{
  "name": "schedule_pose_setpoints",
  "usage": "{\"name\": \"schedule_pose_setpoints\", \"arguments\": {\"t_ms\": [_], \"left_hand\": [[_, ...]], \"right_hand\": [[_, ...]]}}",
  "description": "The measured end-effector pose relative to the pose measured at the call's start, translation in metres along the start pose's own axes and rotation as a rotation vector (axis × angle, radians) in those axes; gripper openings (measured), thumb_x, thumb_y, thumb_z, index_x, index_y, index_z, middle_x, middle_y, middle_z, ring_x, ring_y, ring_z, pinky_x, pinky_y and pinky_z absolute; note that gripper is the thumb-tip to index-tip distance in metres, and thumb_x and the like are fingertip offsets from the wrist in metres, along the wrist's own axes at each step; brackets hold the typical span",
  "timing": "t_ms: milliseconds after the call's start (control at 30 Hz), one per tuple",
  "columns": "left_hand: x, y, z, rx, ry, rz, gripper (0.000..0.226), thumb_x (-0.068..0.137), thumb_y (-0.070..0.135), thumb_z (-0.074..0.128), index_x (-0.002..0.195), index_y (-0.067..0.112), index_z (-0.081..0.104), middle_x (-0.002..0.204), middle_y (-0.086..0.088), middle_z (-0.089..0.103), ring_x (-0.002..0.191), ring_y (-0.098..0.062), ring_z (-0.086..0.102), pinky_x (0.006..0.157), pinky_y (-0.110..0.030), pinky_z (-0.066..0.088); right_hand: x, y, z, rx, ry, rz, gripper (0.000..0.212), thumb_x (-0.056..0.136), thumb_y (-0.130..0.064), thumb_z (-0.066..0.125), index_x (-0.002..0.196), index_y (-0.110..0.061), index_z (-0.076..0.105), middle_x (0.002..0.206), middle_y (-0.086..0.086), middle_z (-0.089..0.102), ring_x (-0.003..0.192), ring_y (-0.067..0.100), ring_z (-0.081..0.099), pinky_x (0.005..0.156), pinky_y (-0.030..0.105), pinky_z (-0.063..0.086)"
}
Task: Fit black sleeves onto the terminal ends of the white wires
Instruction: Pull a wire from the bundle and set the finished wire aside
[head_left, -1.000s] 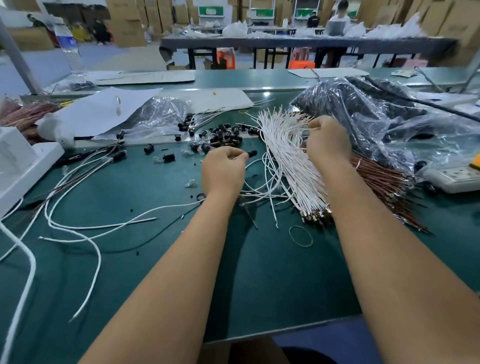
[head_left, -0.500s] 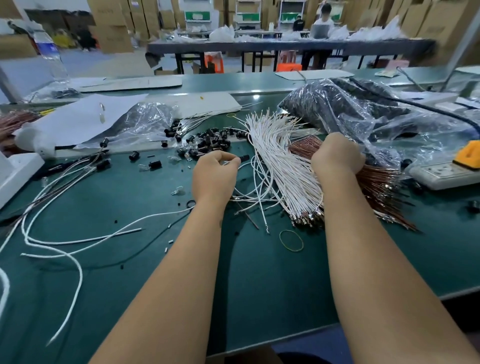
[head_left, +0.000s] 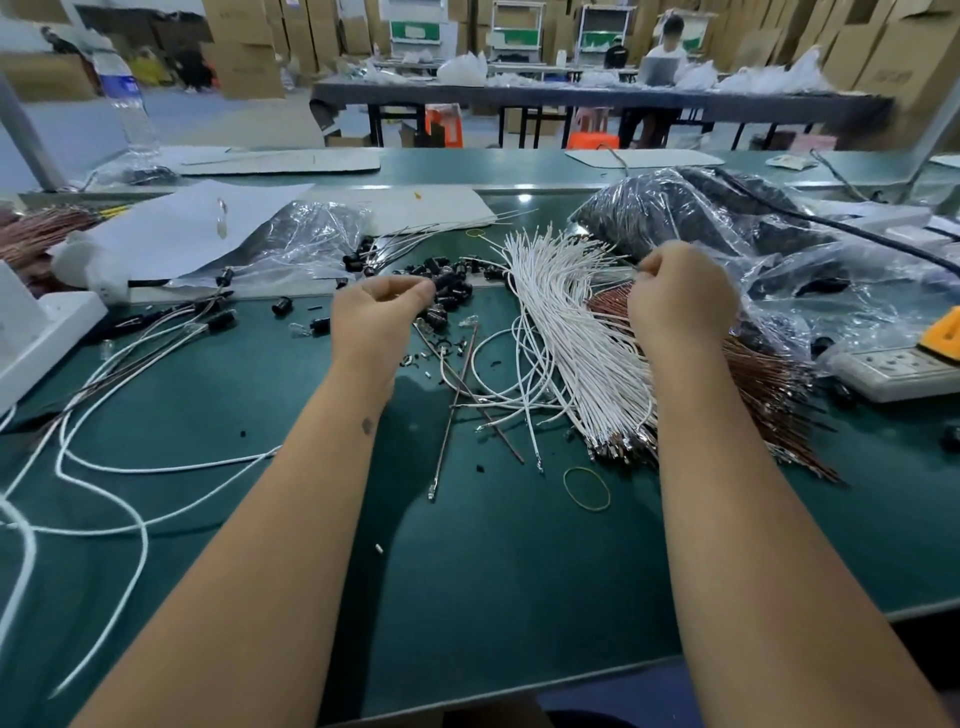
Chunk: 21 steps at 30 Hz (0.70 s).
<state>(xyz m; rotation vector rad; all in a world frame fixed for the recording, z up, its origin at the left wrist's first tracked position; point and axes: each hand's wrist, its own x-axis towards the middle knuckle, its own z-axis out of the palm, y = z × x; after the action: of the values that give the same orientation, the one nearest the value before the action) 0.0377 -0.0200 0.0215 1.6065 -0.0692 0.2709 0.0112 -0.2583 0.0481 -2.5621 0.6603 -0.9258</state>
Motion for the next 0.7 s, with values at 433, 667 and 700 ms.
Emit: {"name": "schedule_pose_setpoints", "arguments": {"t_ms": [433, 667, 700], "left_hand": [[0.002, -0.022, -0.019, 0.015, 0.055, 0.025, 0.009, 0.084, 0.016, 0.072, 0.077, 0.021, 0.07, 0.071, 0.004, 0.065, 0.054, 0.005, 0.054, 0.057, -0.008, 0.045], [0.003, -0.025, -0.017, 0.064, -0.007, 0.047, 0.008, 0.084, 0.018, 0.072, 0.077, 0.022, 0.07, 0.069, 0.009, 0.065, 0.061, 0.005, 0.058, 0.059, -0.005, 0.046], [0.003, -0.026, -0.017, 0.063, -0.012, 0.05, 0.008, 0.085, 0.019, 0.072, 0.078, 0.022, 0.07, 0.069, 0.01, 0.065, 0.061, 0.004, 0.058, 0.06, -0.006, 0.045]], "right_hand": [[-0.056, -0.097, 0.018, 1.479, -0.669, 0.277, 0.029, 0.094, 0.006, 0.041, 0.096, -0.006, 0.066, 0.068, 0.006, 0.062, 0.055, 0.014, 0.059, 0.054, 0.023, 0.051], [-0.049, -0.084, 0.012, 1.833, -0.707, 0.225, 0.044, 0.091, 0.018, 0.03, 0.114, -0.003, 0.061, 0.098, 0.013, 0.066, 0.093, 0.023, 0.066, 0.086, 0.031, 0.055], [-0.046, -0.083, 0.009, 1.888, -0.654, 0.201, 0.044, 0.091, 0.018, 0.031, 0.113, -0.005, 0.061, 0.1, 0.011, 0.067, 0.095, 0.022, 0.066, 0.087, 0.031, 0.054]]}}
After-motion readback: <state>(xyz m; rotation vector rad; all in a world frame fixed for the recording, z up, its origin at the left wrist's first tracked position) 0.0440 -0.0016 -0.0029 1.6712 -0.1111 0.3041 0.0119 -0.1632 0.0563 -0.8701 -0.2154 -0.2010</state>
